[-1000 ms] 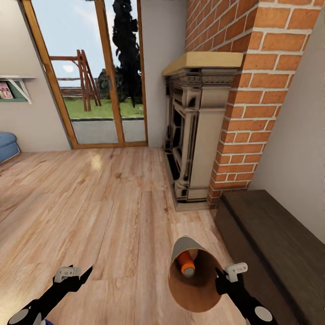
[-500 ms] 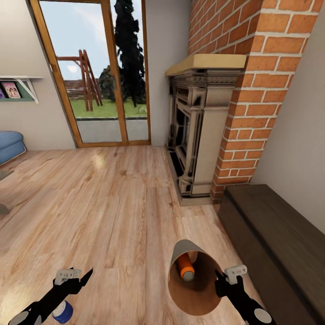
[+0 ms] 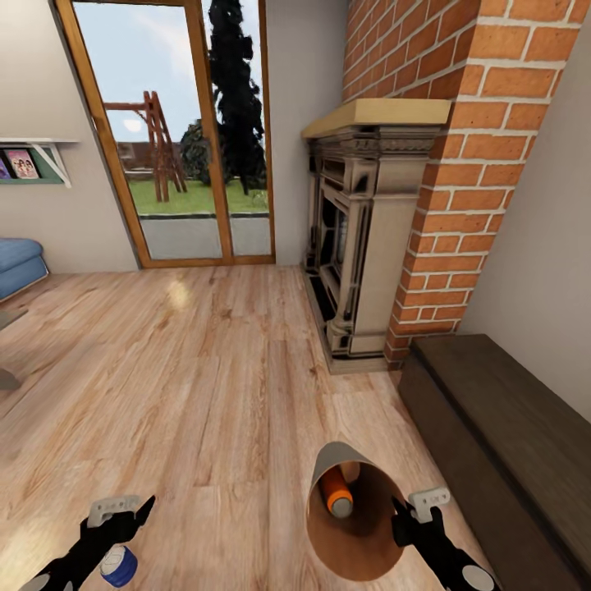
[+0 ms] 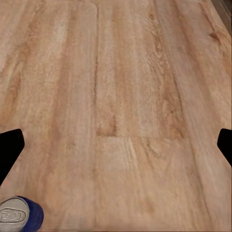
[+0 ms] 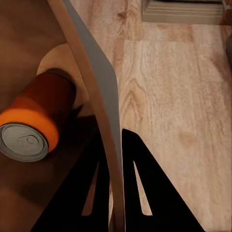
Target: Put the three can of soda from the living room inside the tash can in the kitchen.
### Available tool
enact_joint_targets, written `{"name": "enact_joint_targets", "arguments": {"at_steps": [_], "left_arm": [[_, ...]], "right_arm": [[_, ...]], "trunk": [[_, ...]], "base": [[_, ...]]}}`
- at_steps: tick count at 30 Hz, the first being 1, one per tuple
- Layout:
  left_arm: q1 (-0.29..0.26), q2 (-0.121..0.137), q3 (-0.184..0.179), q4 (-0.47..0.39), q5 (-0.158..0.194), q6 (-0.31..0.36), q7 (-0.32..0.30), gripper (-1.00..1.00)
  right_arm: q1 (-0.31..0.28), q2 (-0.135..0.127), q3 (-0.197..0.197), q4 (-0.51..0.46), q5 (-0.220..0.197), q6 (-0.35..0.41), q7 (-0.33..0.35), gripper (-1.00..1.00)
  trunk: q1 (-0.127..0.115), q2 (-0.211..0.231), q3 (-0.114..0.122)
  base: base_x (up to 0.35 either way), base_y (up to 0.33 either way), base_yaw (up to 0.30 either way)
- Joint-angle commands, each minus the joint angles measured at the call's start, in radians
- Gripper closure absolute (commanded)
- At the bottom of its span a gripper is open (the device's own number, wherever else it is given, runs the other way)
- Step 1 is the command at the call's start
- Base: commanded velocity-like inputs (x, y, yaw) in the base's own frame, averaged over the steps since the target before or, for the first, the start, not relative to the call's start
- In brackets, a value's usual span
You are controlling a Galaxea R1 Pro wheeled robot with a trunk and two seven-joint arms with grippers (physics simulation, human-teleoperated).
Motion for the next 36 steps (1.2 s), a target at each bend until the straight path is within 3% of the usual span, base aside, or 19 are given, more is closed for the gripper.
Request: {"name": "enact_joint_targets", "arguments": {"at_steps": [1, 7, 11, 14, 24, 30, 36], "left_arm": [[0.000, 0.000, 0.000, 0.000, 0.001, 0.000, 0.016, -1.00], [0.000, 0.000, 0.002, -0.002, 0.011, -0.001, 0.096, -1.00], [0.000, 0.001, 0.001, -0.015, 0.075, 0.001, 0.181, -1.00], [0.000, 0.001, 0.001, -0.018, 0.088, 0.003, 0.196, -1.00], [0.000, -0.002, -0.003, -0.054, 0.099, 0.070, 0.289, -1.00], [0.000, -0.001, -0.005, -0.072, 0.097, 0.084, 0.308, -1.00], [0.000, -0.001, -0.012, -0.066, 0.090, 0.087, 0.311, -1.00]], "right_arm": [[0.000, 0.000, 0.000, -0.001, -0.008, 0.001, 0.008, 1.00], [-0.001, 0.001, 0.001, 0.006, -0.008, 0.001, 0.008, 1.00], [-0.002, 0.002, 0.002, 0.018, -0.007, 0.001, 0.008, 1.00], [-0.002, 0.002, 0.003, 0.022, -0.007, 0.001, 0.008, 1.00], [-0.003, 0.006, 0.003, 0.032, -0.007, 0.001, 0.008, 1.00], [-0.011, 0.013, 0.012, 0.033, -0.005, 0.007, 0.000, 1.00], [-0.083, 0.054, 0.026, 0.024, 0.002, 0.015, -0.008, 1.00]], "trunk": [[0.000, 0.000, 0.000], [0.000, 0.000, 0.000], [0.000, 0.000, 0.000], [0.000, 0.000, 0.000], [0.000, 0.000, 0.000], [0.000, 0.000, 0.000], [0.000, 0.000, 0.000]], "base": [[0.000, 0.005, 0.000], [0.000, 0.002, 0.000], [0.000, 0.000, 0.000], [0.000, 0.000, 0.000], [0.000, 0.000, 0.000], [0.000, 0.000, 0.000], [0.059, 0.000, 0.000]]}}
